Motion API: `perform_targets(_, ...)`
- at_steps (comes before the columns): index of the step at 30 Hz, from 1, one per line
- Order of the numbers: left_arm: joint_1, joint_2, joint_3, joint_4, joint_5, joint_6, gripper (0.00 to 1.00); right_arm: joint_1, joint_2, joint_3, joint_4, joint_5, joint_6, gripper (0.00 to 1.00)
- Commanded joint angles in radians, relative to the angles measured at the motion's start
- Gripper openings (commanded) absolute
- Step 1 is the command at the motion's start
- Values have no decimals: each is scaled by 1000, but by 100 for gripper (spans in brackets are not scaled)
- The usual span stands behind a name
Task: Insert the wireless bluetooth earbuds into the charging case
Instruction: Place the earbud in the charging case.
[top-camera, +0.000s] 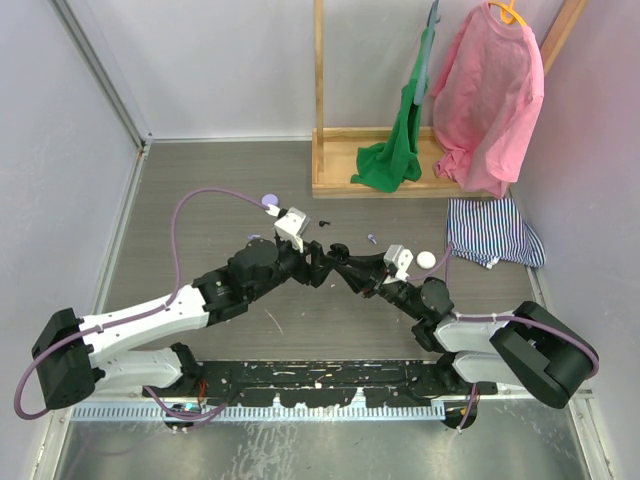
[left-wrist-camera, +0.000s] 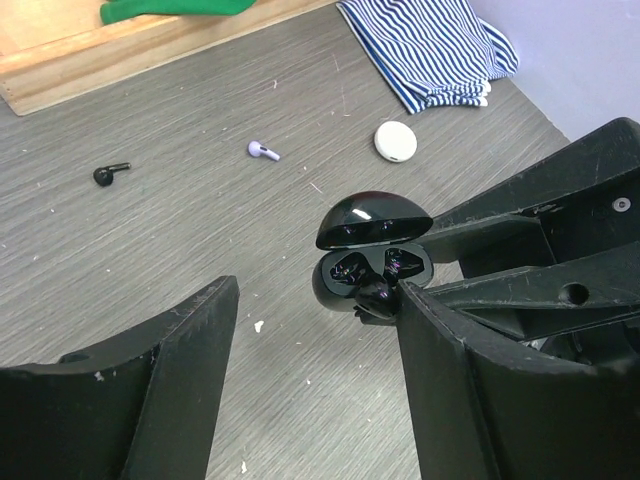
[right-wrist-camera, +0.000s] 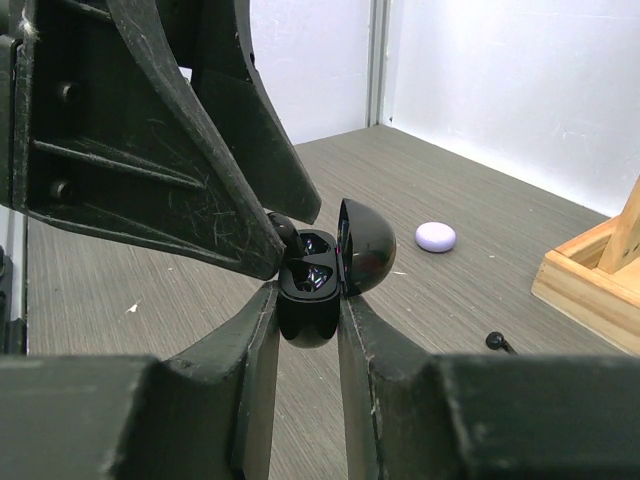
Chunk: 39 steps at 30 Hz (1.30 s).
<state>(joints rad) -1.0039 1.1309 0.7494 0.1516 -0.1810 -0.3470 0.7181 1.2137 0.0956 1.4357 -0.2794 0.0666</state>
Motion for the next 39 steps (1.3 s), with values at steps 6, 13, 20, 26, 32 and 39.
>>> perform_targets(6, 1, -43, 24, 5, -80, 34, 59, 1, -8, 1, 100, 10, 2, 6)
perform_targets(13, 11, -60, 13, -4, -100, 40, 58, 1, -15, 1, 98, 2, 3, 6)
perform_targets(20, 21, -70, 11, -14, -103, 37, 58, 0, -20, 1, 93, 4, 1, 6)
perform_targets(26, 47, -81, 2, -27, -102, 37, 61, 0, -16, -2, 82, 22, -14, 6)
perform_targets(32, 142, -58, -7, -49, -38, -17, 65, 0, -50, -9, 24, 96, -60, 6)
perform_targets(39, 221, 100, 86, -150, -16, -86, 66, 0, -45, -16, 15, 148, -75, 6)
